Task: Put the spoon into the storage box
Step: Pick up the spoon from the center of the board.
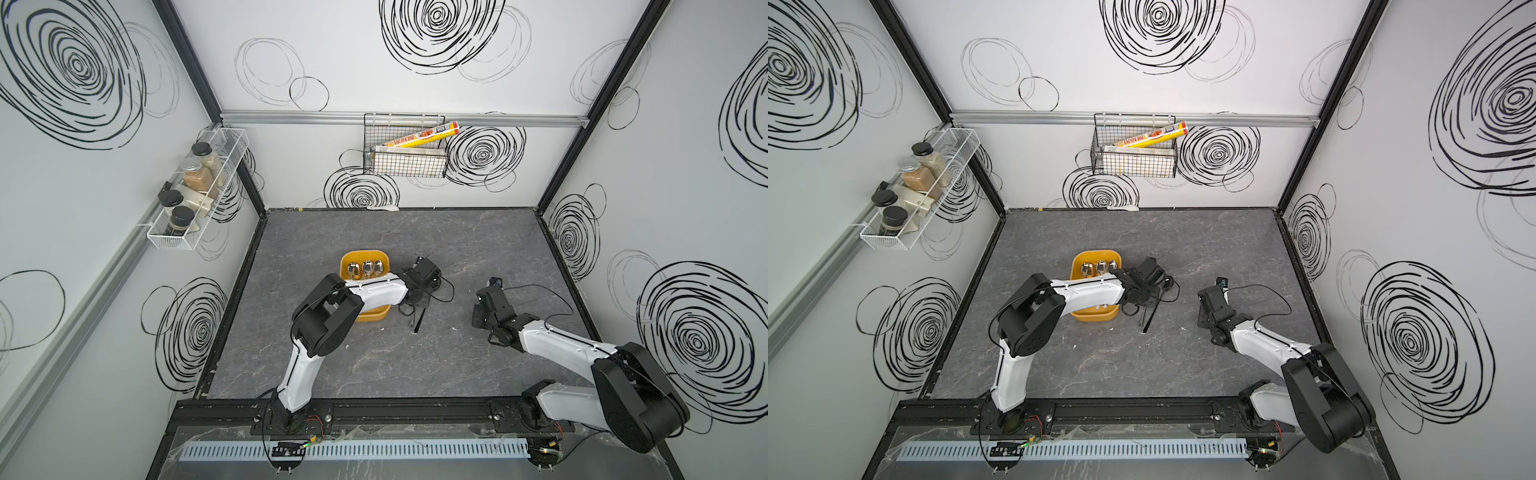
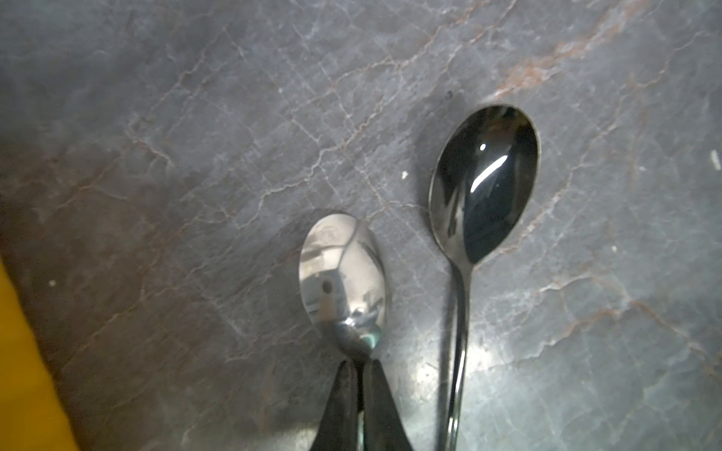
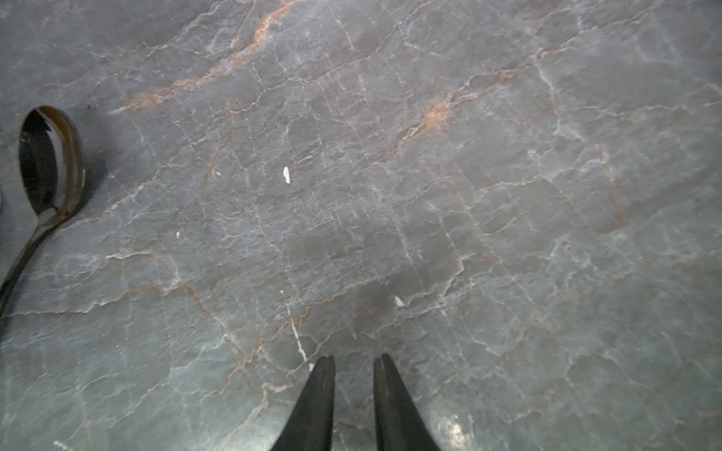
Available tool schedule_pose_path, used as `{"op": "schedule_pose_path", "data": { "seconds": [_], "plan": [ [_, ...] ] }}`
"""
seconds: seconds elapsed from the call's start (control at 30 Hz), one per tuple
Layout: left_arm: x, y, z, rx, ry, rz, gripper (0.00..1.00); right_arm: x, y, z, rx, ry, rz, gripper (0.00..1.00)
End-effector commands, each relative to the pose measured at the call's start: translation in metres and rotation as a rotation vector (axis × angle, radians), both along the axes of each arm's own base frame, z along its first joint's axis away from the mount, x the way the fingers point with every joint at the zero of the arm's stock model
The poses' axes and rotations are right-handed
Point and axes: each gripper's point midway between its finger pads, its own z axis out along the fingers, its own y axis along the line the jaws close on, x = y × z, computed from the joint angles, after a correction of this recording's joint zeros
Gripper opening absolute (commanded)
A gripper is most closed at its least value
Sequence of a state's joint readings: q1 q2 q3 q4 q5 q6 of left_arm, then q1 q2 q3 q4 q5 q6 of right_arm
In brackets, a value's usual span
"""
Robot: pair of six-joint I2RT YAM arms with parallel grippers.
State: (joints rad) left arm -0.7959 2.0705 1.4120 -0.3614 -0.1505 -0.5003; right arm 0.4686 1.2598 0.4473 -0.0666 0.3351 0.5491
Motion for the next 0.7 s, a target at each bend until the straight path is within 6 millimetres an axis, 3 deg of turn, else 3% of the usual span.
{"op": "schedule_pose_path", "data": {
  "seconds": [0.0,0.1,0.17,0.4,0.5,0.57,0.67],
  "plan": [
    [0.006,0.002,0.054,-0.031,-0.091,-0.013,0.00,0.007,0.005,0.009,0.020,-0.031,0.006,0.23],
    [0.003,0.003,0.085,-0.064,-0.147,-0.031,0.00,0.009,0.018,0.014,0.074,-0.021,0.047,0.23],
    [0.001,0.006,0.102,-0.072,-0.183,-0.044,0.00,0.012,0.030,0.028,0.115,-0.020,0.088,0.23],
    [-0.009,0.019,0.145,-0.064,-0.289,-0.117,0.00,0.022,0.076,0.119,0.327,-0.144,0.262,0.27],
    [-0.019,0.021,0.159,-0.064,-0.347,-0.196,0.00,0.020,0.089,0.146,0.390,-0.158,0.318,0.29],
    [-0.028,0.022,0.170,-0.068,-0.407,-0.253,0.00,0.018,0.095,0.156,0.415,-0.154,0.345,0.29],
    [-0.027,0.041,0.182,-0.058,-0.443,-0.210,0.00,0.016,0.097,0.163,0.426,-0.160,0.356,0.29]
  ]
}}
